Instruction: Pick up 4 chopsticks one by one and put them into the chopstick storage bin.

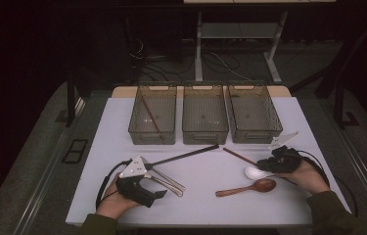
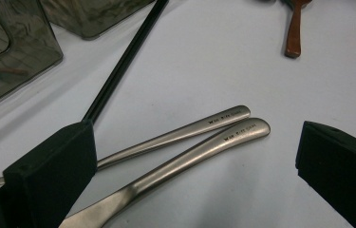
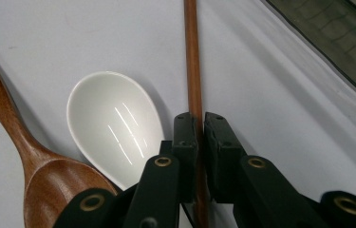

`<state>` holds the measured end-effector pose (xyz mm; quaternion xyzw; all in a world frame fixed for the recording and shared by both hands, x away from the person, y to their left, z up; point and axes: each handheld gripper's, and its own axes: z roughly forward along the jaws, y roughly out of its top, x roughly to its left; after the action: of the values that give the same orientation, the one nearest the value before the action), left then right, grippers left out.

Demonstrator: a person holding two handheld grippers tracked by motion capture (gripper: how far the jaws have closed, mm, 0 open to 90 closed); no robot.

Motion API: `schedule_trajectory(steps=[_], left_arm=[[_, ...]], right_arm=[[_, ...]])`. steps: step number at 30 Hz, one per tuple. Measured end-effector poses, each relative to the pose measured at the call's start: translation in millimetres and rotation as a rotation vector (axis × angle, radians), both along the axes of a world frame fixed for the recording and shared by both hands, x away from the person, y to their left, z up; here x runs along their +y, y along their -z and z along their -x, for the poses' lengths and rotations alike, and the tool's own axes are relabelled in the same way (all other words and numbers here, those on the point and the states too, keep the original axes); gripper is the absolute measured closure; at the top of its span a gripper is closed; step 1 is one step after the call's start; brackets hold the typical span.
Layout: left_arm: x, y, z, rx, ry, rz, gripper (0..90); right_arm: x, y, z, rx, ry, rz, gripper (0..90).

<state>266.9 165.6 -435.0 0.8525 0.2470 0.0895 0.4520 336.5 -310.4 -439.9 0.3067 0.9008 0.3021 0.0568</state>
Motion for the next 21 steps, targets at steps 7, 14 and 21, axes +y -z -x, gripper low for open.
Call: schedule_trajectory(steps=[7,14,21], left_arm=[[-0.7,0.0,0.4,0.000,0.002,0.002,0.0],[0.0,-0.1,-0.1,-0.001,0.003,0.001,0.0],[-0.5,-0.1,0.2,-0.001,0.002,0.002,0.0]], right_arm=[[0.9,0.5,0.1,-0.033,-0.020,0.006,85.0],[-2.2,-0.8,-3.1,-0.049,-0.017,-0.014,85.1],[-6.5,-9.5,-1.2,-0.093,-0.014,-0.065,85.1]])
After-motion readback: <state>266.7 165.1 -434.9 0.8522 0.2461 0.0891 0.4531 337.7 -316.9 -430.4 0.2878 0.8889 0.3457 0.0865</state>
